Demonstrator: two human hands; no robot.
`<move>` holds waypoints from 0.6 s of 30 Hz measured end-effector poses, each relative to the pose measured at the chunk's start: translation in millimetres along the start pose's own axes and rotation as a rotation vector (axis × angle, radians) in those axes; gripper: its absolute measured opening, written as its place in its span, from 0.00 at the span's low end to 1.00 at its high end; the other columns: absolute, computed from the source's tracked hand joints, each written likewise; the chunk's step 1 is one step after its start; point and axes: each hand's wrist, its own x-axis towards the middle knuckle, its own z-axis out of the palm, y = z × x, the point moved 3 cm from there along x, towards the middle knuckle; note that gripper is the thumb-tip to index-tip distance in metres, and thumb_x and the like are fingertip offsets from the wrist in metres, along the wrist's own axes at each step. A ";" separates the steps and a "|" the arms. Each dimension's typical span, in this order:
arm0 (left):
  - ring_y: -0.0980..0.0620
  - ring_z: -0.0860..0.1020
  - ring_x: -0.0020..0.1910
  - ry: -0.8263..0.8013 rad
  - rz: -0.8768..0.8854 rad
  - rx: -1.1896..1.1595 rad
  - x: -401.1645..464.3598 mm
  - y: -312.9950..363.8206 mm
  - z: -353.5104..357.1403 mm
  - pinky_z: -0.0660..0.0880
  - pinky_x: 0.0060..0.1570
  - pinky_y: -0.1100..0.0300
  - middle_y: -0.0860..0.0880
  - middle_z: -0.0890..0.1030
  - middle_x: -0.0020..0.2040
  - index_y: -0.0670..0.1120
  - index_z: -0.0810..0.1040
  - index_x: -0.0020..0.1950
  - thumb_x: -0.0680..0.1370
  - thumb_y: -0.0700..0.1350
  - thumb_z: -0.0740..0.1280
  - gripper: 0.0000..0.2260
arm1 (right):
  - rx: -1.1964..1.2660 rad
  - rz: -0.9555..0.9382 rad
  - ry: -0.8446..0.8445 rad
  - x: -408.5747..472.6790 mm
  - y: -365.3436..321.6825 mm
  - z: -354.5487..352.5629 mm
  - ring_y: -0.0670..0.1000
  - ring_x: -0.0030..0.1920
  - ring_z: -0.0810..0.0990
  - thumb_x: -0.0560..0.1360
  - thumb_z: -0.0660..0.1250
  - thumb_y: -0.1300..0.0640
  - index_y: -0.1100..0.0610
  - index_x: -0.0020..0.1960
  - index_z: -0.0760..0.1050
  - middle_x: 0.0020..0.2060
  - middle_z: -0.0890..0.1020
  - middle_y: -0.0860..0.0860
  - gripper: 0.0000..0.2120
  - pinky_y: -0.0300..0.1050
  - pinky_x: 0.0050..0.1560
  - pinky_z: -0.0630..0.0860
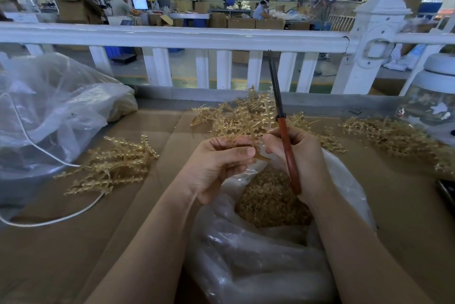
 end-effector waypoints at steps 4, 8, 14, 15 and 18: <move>0.54 0.83 0.35 0.068 0.016 0.009 0.3 1.0 -1.4 0.77 0.37 0.65 0.47 0.85 0.38 0.47 0.85 0.38 0.59 0.41 0.78 0.09 | 0.009 -0.032 -0.039 -3.5 -2.5 1.7 0.43 0.36 0.84 0.73 0.77 0.56 0.51 0.42 0.82 0.34 0.85 0.45 0.04 0.34 0.40 0.79; 0.54 0.82 0.34 0.161 0.089 0.030 0.5 4.4 -2.7 0.76 0.37 0.66 0.47 0.83 0.35 0.47 0.85 0.36 0.60 0.43 0.78 0.07 | -0.009 -0.076 -0.041 -3.7 -5.3 -0.8 0.42 0.36 0.83 0.71 0.77 0.53 0.54 0.42 0.82 0.33 0.85 0.45 0.06 0.35 0.41 0.79; 0.55 0.80 0.31 0.186 0.179 0.046 -1.1 6.8 -1.4 0.73 0.35 0.66 0.49 0.82 0.32 0.45 0.83 0.35 0.61 0.38 0.77 0.06 | -0.076 -0.067 -0.023 -1.9 -0.8 -0.8 0.41 0.34 0.82 0.73 0.76 0.57 0.54 0.43 0.82 0.32 0.84 0.44 0.03 0.32 0.39 0.78; 0.55 0.79 0.30 0.186 0.188 0.058 -0.9 6.6 -0.8 0.73 0.35 0.66 0.49 0.82 0.32 0.44 0.83 0.36 0.62 0.37 0.77 0.06 | -0.073 -0.062 -0.027 -1.8 -0.3 -0.7 0.41 0.33 0.81 0.73 0.76 0.58 0.54 0.43 0.82 0.31 0.84 0.44 0.03 0.31 0.38 0.77; 0.55 0.80 0.30 0.188 0.195 0.101 0.3 5.7 0.0 0.73 0.35 0.66 0.50 0.82 0.33 0.44 0.83 0.38 0.67 0.32 0.75 0.07 | -0.063 -0.047 -0.057 -2.6 0.3 0.2 0.43 0.30 0.80 0.74 0.75 0.59 0.56 0.43 0.82 0.29 0.83 0.47 0.03 0.34 0.38 0.78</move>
